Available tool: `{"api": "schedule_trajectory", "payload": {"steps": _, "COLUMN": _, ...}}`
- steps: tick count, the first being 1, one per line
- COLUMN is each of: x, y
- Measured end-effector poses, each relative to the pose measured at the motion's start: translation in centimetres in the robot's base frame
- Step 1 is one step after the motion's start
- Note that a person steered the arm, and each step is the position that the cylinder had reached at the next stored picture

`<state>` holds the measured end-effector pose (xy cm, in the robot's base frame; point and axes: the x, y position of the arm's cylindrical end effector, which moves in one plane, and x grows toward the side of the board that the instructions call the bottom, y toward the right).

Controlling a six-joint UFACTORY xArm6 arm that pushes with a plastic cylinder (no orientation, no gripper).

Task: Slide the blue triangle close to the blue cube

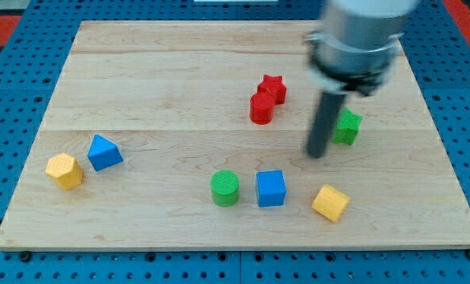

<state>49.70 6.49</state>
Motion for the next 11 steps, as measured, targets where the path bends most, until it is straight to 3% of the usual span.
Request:
{"api": "schedule_trajectory", "payload": {"steps": 2, "x": 9.1, "y": -20.2}}
{"api": "schedule_trajectory", "payload": {"steps": 4, "x": 9.9, "y": -29.8}}
{"api": "schedule_trajectory", "payload": {"steps": 6, "x": 7.3, "y": -31.5}}
{"api": "schedule_trajectory", "payload": {"steps": 8, "x": 4.0, "y": -25.3}}
{"api": "schedule_trajectory", "payload": {"steps": 10, "x": 2.7, "y": -30.6}}
{"api": "schedule_trajectory", "payload": {"steps": 11, "x": -1.7, "y": -29.5}}
